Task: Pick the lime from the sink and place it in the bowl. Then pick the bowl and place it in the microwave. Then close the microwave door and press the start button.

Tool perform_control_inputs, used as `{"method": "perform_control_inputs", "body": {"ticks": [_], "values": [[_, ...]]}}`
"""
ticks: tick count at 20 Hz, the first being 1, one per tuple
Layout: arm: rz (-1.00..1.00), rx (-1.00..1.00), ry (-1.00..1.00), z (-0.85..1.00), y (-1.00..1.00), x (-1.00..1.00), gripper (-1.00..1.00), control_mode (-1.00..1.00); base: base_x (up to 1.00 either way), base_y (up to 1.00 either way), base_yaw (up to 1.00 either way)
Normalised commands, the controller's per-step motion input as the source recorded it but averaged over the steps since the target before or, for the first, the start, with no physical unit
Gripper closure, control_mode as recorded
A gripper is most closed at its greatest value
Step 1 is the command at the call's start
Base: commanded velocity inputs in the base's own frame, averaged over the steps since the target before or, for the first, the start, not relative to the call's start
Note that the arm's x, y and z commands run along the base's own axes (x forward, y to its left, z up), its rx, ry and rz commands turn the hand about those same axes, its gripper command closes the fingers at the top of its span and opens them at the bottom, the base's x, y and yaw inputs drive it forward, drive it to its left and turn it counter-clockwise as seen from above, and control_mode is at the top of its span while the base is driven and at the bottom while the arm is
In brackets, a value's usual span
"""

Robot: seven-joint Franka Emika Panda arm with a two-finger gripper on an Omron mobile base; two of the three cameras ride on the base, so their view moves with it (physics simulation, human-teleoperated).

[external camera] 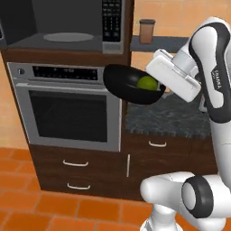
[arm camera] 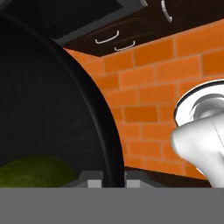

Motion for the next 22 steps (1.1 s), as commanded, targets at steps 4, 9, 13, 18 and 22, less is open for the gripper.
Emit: {"method": "perform_control_inputs", "body": {"ticks": [4, 9, 13, 18, 22], "values": [[0.0, 0.0, 0.0, 0.0, 0.0, 0.0, 1.0, 1.0, 0.39, 1.0, -0.5], [0.0, 0.0, 0.0, 0.0, 0.0, 0.0, 1.0, 1.0, 0.24, 1.0, -0.49], [0.0, 0.0, 0.0, 0.0, 0.0, 0.0, 1.0, 1.0, 0.35, 0.99, -0.4], [0.0, 0.0, 0.0, 0.0, 0.0, 0.0, 1.0, 1.0, 0.38, 0.52, -0.08], [0.0, 0.0, 0.0, 0.0, 0.0, 0.0, 1.0, 1.0, 0.29, 0.0, 0.05]]}}
